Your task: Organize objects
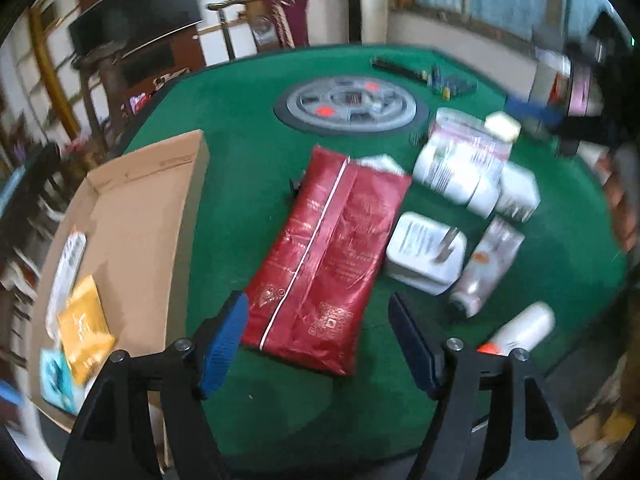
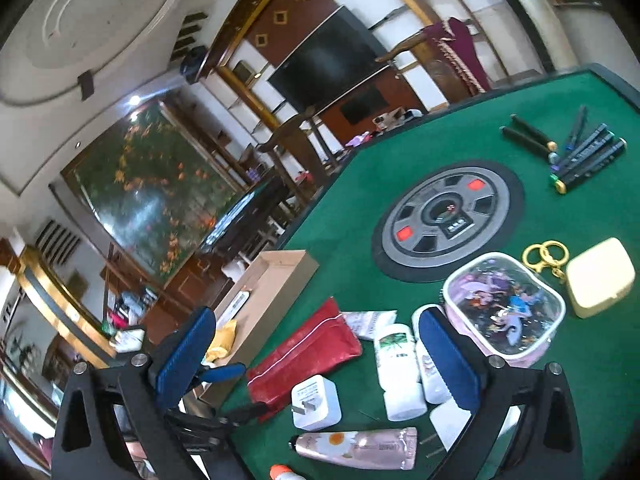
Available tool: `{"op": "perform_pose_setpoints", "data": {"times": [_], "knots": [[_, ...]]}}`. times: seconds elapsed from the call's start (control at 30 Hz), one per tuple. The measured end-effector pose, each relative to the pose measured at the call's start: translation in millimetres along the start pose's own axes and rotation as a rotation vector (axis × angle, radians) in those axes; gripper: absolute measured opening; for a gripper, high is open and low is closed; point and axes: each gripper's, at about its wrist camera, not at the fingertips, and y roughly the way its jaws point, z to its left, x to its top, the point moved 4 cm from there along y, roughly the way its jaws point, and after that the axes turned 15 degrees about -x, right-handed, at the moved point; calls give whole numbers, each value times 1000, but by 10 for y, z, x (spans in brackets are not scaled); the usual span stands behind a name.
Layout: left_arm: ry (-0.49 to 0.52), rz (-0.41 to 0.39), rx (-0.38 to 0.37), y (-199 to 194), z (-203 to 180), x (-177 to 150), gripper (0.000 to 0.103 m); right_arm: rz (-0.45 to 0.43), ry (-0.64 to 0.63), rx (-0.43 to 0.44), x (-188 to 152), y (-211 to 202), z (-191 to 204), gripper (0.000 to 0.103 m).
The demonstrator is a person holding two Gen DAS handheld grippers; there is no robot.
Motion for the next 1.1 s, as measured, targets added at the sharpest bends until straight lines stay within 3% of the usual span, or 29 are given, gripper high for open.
{"op": "perform_pose_setpoints", "data": {"times": [0.13,0.33,0.47,0.6,0.7,0.93,1.03,1.1], "knots": [[94,85,67,183,23,8,72,1,14,0,17,-14,-29,103],[143,105,24,329,60,150,76,21,8,-27,15,40,-126,103],[148,105,-10,448,75,298,77,63,-12,-108,-27,119,-346,103],[85,94,-74,540,131,389,77,78,-1,-165,-50,120,-522,103],[20,82,-103,554,176,376,77,50,39,-151,7,46,-617,103],[-31,36,-76,465,107,273,65,21,79,-160,69,-71,-697,102],[-61,29,-74,373,76,144,62,25,46,-163,57,-51,-650,97],[-72,27,-70,292,52,26,61,43,11,-161,23,0,-592,86]]}}
